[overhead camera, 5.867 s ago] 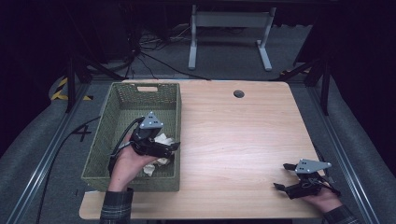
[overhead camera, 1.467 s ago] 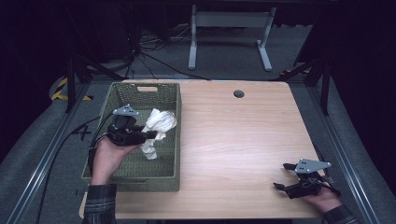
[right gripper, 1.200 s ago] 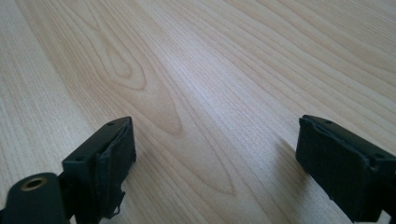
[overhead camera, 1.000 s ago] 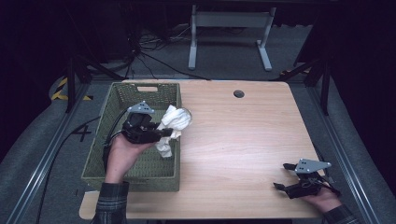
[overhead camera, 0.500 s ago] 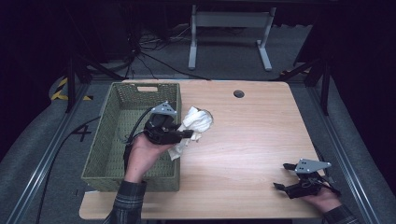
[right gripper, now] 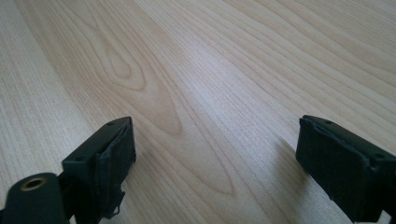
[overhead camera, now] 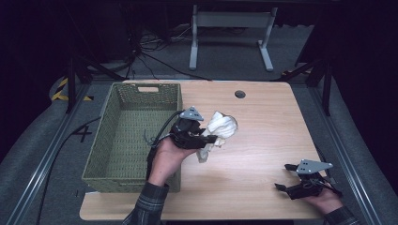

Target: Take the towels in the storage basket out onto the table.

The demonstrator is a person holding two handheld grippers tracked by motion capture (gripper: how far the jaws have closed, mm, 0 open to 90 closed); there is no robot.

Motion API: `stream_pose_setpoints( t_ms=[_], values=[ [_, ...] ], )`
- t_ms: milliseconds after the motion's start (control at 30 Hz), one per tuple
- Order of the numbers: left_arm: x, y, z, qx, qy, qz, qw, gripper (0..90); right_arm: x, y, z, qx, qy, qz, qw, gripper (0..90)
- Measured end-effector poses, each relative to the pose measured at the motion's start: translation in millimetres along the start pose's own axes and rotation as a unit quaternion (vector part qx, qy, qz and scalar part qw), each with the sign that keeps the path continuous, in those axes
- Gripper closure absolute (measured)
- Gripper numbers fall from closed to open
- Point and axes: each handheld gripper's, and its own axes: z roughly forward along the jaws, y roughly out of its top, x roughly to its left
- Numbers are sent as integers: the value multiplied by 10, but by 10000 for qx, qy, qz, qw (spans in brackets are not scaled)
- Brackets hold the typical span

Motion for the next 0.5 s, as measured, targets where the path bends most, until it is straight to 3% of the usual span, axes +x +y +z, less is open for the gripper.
stream_pose_setpoints(
  t_ms=[233, 500],
  values=[
    [-151, 61, 251, 48, -120, 89, 9999, 675, -1, 0, 1, -1, 5, -3, 10000, 122],
    [-307, 92, 542, 219, -75, 204, 9995, 675, -1, 0, 1, 0, 6, -5, 10000, 122]
  ],
)
